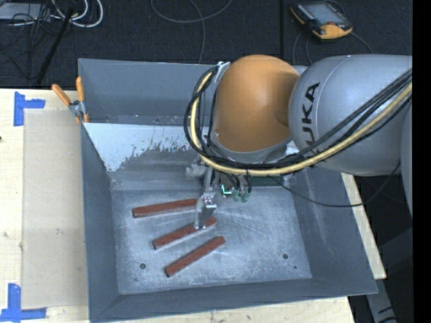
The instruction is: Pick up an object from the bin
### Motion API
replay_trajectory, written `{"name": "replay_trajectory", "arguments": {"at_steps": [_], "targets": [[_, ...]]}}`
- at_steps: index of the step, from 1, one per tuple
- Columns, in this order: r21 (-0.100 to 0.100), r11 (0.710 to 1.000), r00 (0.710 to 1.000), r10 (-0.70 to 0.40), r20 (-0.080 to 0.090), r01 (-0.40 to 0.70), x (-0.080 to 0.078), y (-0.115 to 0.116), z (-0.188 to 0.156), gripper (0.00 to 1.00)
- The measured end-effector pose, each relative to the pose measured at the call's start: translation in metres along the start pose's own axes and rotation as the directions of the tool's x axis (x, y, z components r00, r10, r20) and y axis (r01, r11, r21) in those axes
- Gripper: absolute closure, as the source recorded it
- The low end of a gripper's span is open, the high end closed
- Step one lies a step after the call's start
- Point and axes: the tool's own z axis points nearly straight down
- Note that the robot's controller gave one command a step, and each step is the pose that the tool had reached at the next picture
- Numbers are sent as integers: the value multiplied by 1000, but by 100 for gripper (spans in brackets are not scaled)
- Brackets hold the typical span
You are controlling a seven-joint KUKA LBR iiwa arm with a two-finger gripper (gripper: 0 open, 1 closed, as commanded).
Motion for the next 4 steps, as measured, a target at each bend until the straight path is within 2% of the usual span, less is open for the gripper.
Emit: {"name": "replay_trajectory", "arguments": {"at_steps": [1,2,3,4], "targets": [[-1,1000,1000,3,8,-3,-2,-1,-4,0],[1,966,966,-257,13,257,-5,-14,31,0],[2,904,904,-428,2,428,-2,-31,76,0],[3,861,860,-509,6,509,-1,-31,88,0]]}}
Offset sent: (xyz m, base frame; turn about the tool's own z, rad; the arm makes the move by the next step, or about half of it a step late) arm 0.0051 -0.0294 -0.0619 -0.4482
